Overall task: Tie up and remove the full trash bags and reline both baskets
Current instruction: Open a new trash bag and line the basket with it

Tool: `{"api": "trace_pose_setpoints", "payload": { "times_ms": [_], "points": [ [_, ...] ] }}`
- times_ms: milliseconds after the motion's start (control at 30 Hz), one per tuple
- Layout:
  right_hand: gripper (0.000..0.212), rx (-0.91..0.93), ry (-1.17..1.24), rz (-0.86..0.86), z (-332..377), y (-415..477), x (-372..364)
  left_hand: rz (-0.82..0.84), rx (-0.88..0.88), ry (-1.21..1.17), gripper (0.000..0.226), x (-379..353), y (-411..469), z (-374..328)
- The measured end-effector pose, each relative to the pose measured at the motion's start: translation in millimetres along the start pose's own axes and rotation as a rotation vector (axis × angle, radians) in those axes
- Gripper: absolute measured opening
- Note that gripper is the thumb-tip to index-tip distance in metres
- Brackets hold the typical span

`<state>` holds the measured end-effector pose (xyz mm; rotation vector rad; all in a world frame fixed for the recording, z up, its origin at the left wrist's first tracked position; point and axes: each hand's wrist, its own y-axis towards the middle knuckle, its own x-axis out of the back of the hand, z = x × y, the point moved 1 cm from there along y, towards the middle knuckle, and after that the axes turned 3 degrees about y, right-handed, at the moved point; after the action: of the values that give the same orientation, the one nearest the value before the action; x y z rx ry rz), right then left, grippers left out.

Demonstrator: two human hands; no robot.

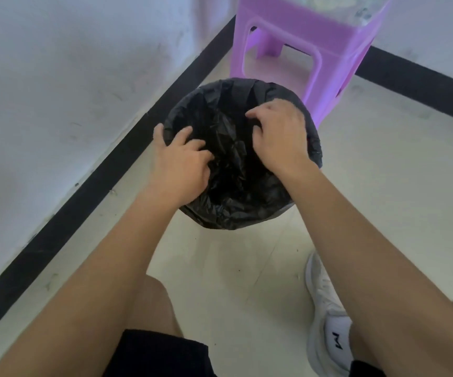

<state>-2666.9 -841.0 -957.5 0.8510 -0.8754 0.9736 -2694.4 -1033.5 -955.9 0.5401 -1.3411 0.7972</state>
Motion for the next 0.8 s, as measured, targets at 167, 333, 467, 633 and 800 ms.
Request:
{"api": "trace_pose_setpoints", "payload": {
  "times_ms": [167, 333, 467, 633, 800],
  "points": [
    [0.080, -0.297, -0.139, 0.243, -37, -18, 9, 0.640, 0.028, 0.333, 0.053, -7, 21, 7],
    [0.078, -0.349, 0.080, 0.188, -39, -14, 10, -0.168, 0.221, -0.260, 0.046, -4, 8, 12],
    [0.070, -0.389, 0.523, 0.042, -42, -14, 15, -0.640, 0.836, -0.853, 0.066, 6, -27, 0],
    [0.070, -0.965, 1.103, -0.154, -37, -47, 8, -0.432, 0.978, -1.506, 0.098, -27, -50, -35],
    [0.035, -0.992, 1.165, -0.029, -32, -54, -9, -0.350, 0.977, -1.609, 0.089, -25, -21, -22]
  ]
}}
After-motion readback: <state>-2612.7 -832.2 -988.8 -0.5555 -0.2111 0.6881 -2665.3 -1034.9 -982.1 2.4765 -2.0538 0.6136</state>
